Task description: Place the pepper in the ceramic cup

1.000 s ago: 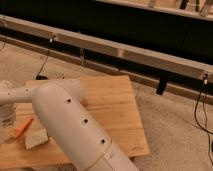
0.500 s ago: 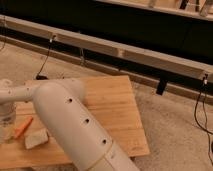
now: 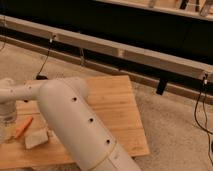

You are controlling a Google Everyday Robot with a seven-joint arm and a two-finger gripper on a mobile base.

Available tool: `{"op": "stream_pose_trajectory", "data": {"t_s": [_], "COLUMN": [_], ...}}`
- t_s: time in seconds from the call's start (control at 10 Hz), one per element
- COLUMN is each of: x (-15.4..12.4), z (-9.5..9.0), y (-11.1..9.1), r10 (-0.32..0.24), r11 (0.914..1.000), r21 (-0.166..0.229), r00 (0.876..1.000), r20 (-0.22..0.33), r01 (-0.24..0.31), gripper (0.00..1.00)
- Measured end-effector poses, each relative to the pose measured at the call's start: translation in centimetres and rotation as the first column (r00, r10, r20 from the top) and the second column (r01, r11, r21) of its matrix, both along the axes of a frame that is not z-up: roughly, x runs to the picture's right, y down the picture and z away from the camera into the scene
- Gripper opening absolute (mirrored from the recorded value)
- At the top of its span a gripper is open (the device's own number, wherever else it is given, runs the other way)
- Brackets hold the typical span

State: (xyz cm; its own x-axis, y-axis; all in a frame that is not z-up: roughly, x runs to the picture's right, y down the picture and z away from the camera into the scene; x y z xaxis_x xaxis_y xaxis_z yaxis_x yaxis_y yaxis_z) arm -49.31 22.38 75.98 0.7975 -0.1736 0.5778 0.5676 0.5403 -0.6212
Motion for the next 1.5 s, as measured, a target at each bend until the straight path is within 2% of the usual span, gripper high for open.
{"op": "stream_pose_trajectory", "data": {"t_s": [0.2,0.6,1.4,1.5], "x": [0.1,-0.2,0.7,0.6], "z": [-0.2,0.0,0.8,0.8], "y": [0.7,1.4,2.7,2.9], "r10": [-0.008,-0.021,-0.03,-0.031], "r11": [0.9999,0.9997,0.999,0.9989], "r21": [-0.01,-0.014,-0.033,-0.035], "r00": [1.0,1.0,1.0,0.999], "r20": [0.004,0.013,-0.01,-0.009], "r01": [0.008,0.021,0.029,0.031], "gripper": [0.8,0.8,0.8,0.74]}}
